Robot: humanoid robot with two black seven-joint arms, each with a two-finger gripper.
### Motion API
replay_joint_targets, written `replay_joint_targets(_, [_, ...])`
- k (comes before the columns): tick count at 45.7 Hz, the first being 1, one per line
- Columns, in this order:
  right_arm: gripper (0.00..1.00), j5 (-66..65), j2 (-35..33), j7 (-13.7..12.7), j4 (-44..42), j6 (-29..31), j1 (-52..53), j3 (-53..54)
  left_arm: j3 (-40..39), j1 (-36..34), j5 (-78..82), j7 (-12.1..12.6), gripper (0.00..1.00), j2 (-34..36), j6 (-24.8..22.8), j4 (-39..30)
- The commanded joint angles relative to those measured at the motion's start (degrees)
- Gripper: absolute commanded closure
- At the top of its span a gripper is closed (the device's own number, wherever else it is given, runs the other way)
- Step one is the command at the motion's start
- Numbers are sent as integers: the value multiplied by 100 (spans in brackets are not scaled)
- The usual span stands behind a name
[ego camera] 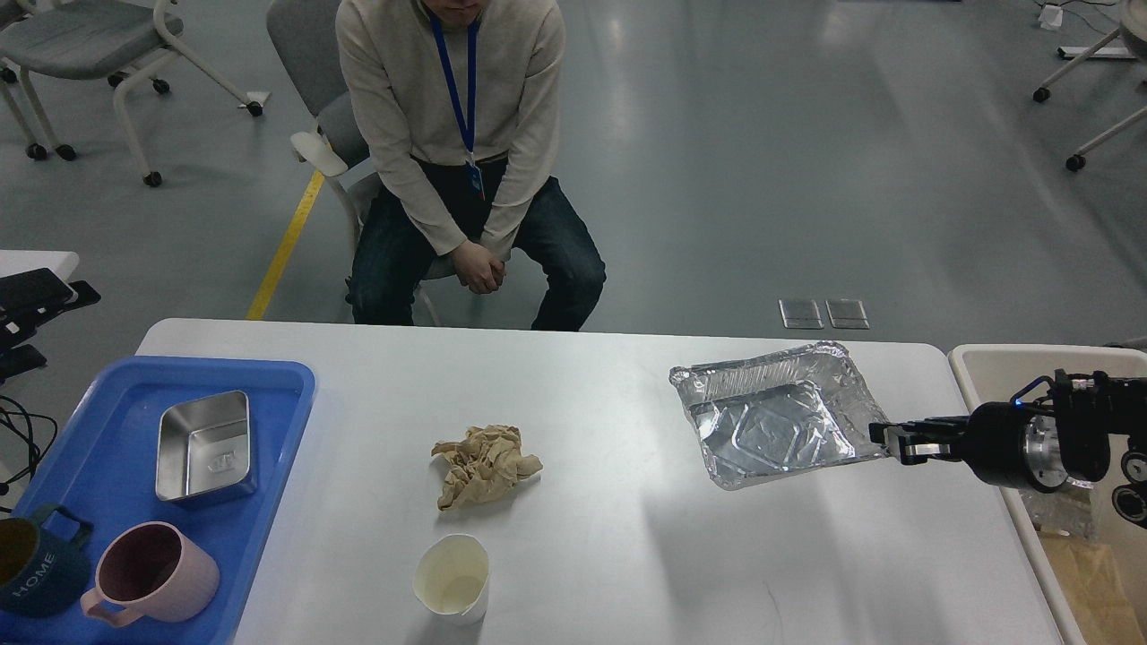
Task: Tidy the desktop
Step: 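Move the left gripper from the blue tray down toward the paper cup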
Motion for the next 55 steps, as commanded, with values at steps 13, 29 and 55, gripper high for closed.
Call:
replay_joint_targets(13, [100,-1,23,0,0,0,-12,-1,-3,0,279,-78,4,-727,-146,19])
replay_joint_targets(29, [100,8,31,8,9,0,-21,-1,243,9,315,-42,4,-1412,-216,36])
replay_joint_targets(55, [100,-1,23,8,9,-9,-39,-1,902,0,1677,-16,4,-2617,-208,36])
